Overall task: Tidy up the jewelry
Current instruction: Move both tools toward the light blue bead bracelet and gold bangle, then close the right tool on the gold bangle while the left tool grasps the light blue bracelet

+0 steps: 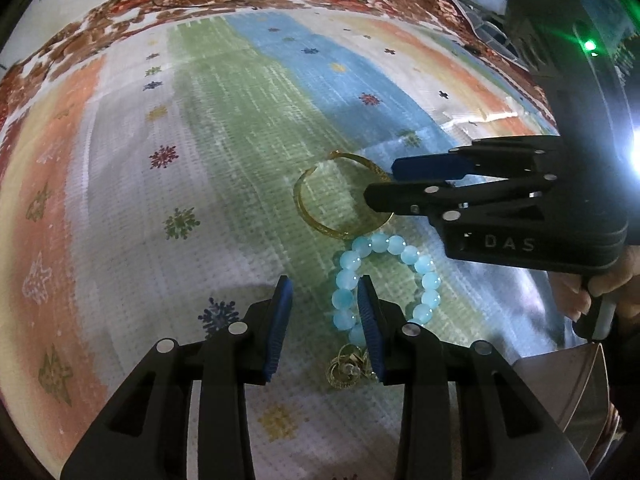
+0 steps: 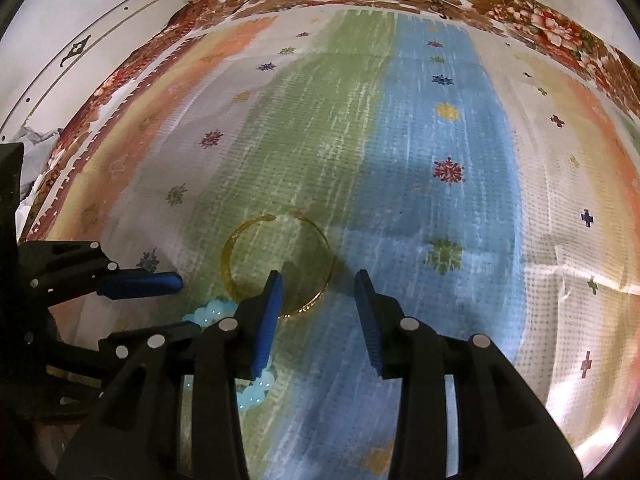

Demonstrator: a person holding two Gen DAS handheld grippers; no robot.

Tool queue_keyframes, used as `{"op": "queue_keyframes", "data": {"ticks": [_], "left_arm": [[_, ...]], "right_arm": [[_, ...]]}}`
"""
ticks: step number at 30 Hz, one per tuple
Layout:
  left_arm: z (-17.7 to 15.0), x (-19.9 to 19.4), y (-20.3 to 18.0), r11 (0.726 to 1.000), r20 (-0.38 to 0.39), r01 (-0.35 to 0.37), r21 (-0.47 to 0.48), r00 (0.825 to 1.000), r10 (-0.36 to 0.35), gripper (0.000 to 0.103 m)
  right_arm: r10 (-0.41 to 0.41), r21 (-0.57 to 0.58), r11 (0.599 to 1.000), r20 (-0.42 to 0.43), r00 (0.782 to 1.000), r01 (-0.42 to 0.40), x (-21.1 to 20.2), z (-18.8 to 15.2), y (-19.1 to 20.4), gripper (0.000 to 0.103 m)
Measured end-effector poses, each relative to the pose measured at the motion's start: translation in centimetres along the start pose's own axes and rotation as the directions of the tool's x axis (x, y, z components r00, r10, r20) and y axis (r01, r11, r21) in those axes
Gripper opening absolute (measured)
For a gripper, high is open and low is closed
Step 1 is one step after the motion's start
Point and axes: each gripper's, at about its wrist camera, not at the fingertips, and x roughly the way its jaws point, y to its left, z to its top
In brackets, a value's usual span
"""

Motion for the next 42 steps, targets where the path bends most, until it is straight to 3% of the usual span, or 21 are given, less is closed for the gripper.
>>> {"op": "queue_keyframes", "data": {"ticks": [10,12,14,16,17,26,29,42], "left_arm": [[-0.3,0.6,-0.4,0.998,-0.004,-0.025,0.055,1.0,0.026,0.036],[-0.4,0.8,-0.4,0.998,-0.005,-0.025,0.052,1.0,0.026,0.035],[-0.4,0.7,-0.2,0.998,-0.002,-0.041,0.049,0.999,0.042,0.025],[-0.4,0.6,0.3,0.998,0.003,-0.055,0.027,0.998,0.055,0.012],[-0.5,0.6,0.7,0.999,0.004,-0.051,0.012,0.999,0.051,0.011],[-0.5,0.1,1.3,0.999,0.026,-0.014,-0.04,1.0,0.015,0.011],[-0.4,-0.5,1.5,0.996,0.052,-0.075,-0.057,0.996,0.078,0.011],[-0.1,-2.6,1.7,0.991,0.118,-0.087,-0.102,0.988,0.099,0.011]], "right_arm": [[-0.001,-0.011,1.0,0.004,1.0,0.001,0.5,-0.2,0.0,0.04],[-0.015,-0.001,1.0,0.009,1.0,0.015,0.4,-0.1,-0.1,0.03],[-0.039,0.01,0.999,0.016,0.999,0.039,0.3,-0.2,-0.6,0.015],[-0.042,0.022,0.999,0.019,0.999,0.041,0.3,-0.3,-1.0,0.009],[-0.036,0.025,0.999,0.019,0.999,0.036,0.2,-0.3,-1.2,0.007],[-0.032,0.016,0.999,0.034,0.999,0.032,-0.3,-0.6,-0.8,0.003],[-0.056,-0.003,0.998,0.041,0.998,0.056,-0.7,-0.8,-0.4,0.004],[-0.048,-0.001,0.999,0.068,0.997,0.048,-2.3,-0.9,0.1,0.004]]}}
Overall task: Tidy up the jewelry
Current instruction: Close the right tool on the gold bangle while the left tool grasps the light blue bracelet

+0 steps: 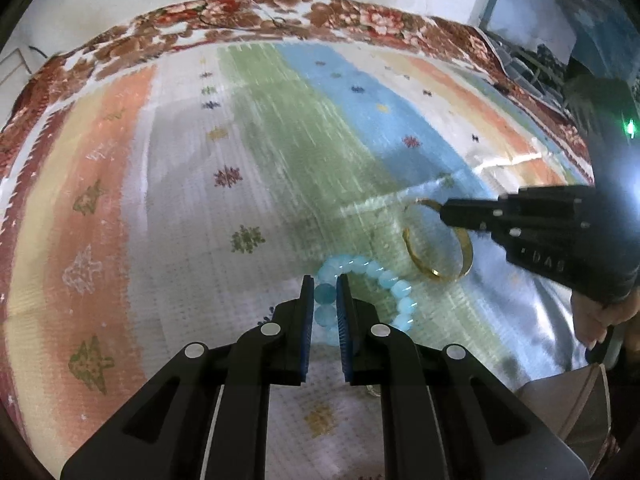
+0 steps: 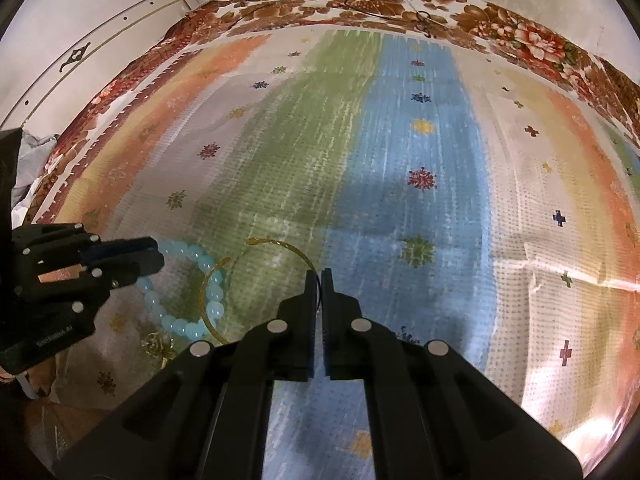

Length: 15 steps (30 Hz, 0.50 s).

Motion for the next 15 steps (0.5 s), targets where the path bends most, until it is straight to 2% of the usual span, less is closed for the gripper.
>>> {"op": "queue_keyframes", "data": {"ticks": [15], "left_arm": [[0.3,-3.5,-2.1,0.999,0.064,-0.033,0.014,0.997,0.032,0.011]], "right_arm": [[-0.001,0.005,1.0,0.039,0.999,0.001,-4.1,-0.7,0.7,0.003]]}}
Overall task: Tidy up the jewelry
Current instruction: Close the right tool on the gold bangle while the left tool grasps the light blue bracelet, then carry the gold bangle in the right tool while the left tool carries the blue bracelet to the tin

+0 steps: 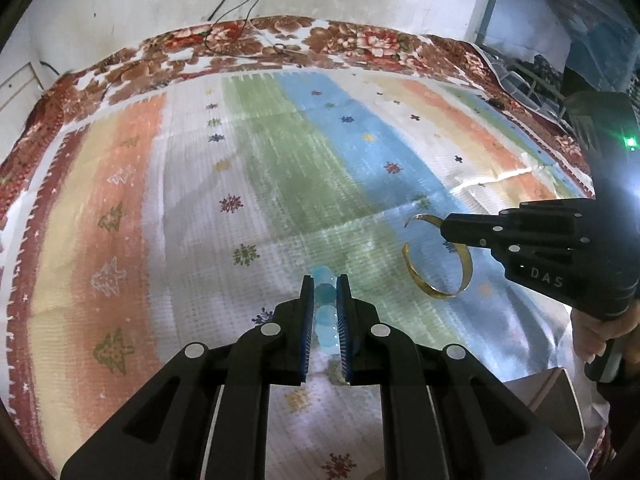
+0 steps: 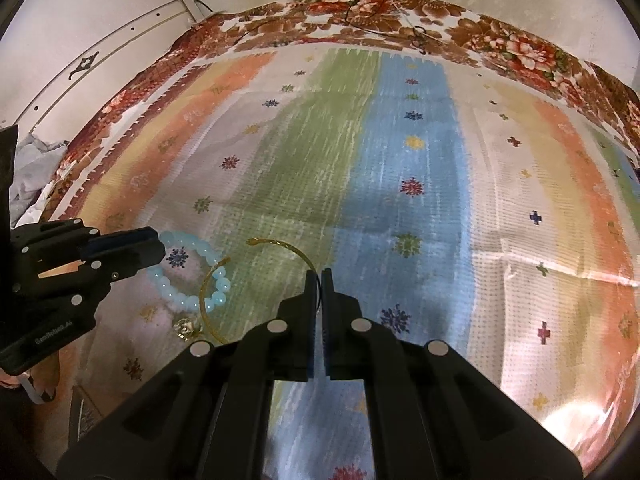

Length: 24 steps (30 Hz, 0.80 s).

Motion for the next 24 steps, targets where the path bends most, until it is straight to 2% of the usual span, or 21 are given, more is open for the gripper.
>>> {"op": "queue_keyframes", "data": {"ticks": [24], "left_arm": [[-0.2,-7.7,-3.4,1.0,0.082,-0.018,0.016,0.996,0.016,0.011]], "right_arm": [[0.027,-0.015,1.0,0.069,0.997,-0.026,-8.7,-1.9,3.1,0.004]]}}
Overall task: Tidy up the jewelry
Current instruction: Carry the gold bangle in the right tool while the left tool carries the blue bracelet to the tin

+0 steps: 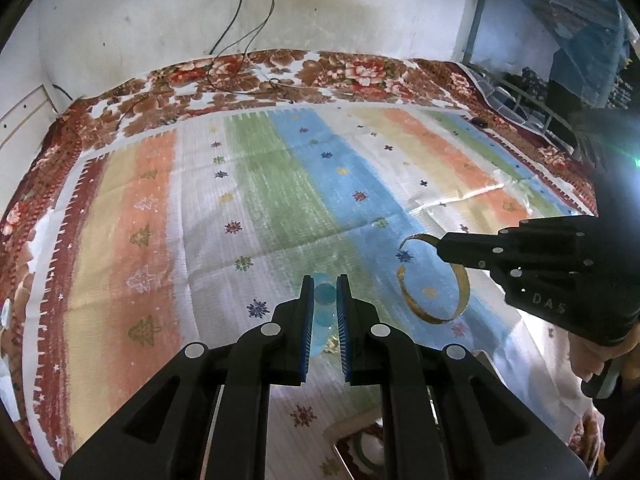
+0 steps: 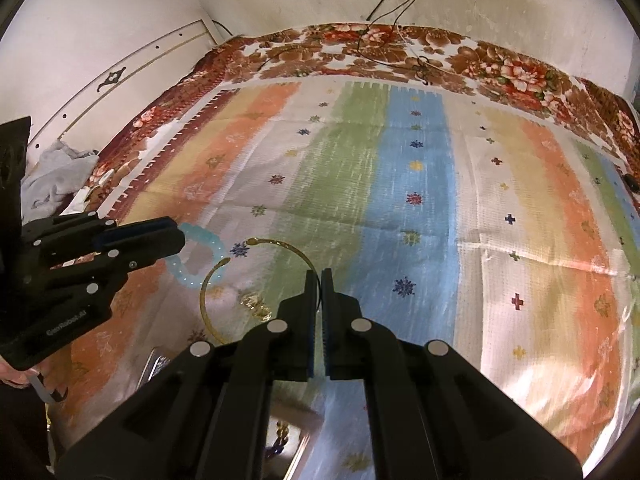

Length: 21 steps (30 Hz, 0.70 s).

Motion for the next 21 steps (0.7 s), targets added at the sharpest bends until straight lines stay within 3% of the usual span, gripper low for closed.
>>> {"op": "queue_keyframes", "data": {"ticks": [21], "left_arm": [[-2.1,-7.2,-4.2,1.0,0.062,0.0,0.03,0.998,-0.002,0.011]], "right_arm": [[0.004,-0.04,0.999,0.042,0.999,-0.002,-7.1,-3.8,3.2,0.004]]}}
